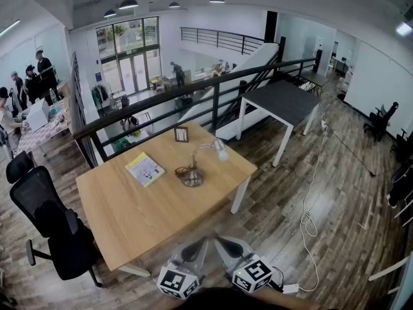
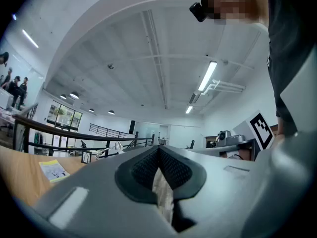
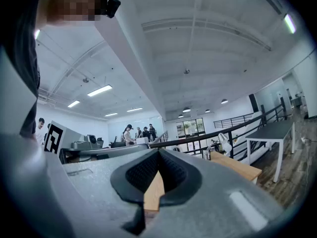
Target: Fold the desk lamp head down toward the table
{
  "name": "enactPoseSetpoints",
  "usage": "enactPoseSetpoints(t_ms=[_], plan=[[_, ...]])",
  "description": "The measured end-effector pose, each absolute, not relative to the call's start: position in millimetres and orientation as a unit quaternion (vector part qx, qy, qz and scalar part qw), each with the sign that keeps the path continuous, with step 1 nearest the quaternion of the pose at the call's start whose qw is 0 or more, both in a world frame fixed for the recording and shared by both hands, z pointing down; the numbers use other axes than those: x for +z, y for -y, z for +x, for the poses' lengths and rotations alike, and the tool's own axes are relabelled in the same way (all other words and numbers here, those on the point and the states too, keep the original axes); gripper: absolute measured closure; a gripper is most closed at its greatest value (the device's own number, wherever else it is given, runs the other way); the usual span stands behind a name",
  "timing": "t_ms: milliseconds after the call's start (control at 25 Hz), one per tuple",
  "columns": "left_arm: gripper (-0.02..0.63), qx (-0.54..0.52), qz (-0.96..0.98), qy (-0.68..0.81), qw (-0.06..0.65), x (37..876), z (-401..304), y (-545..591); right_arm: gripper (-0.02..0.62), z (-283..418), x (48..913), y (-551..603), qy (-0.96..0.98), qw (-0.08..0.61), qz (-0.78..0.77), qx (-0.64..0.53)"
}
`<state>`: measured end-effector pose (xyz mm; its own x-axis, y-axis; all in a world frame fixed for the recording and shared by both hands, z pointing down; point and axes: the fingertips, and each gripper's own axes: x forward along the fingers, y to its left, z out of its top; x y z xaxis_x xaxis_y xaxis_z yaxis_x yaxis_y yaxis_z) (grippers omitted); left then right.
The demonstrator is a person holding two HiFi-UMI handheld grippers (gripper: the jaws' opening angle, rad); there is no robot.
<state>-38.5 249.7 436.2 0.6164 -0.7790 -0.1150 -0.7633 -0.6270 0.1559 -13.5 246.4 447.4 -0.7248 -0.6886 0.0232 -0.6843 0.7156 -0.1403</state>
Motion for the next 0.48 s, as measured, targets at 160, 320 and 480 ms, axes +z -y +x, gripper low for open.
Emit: enactPoseSetpoints(t_ms=[160,320,480], plan=[[0.604,-0.088,0.899,0.427,0.049,438.0,-39.0,-249.9,0.595,-14.4,448.3,-246.0,-0.925,0.015,-0.372,-0.069],[0.604,-0.090,0.899,0.426,0.052,440.7,-38.0,-247.6,0.595,-15.8,449.9,-245.3,-0.926,0.014,-0.370,-0.072],[0.604,-0.089,0.902,0.419,0.059,445.3,-32.2,-242.0,0.594,-16.2,455.4,-243.9,-0.929,0.015,-0.359,-0.085]])
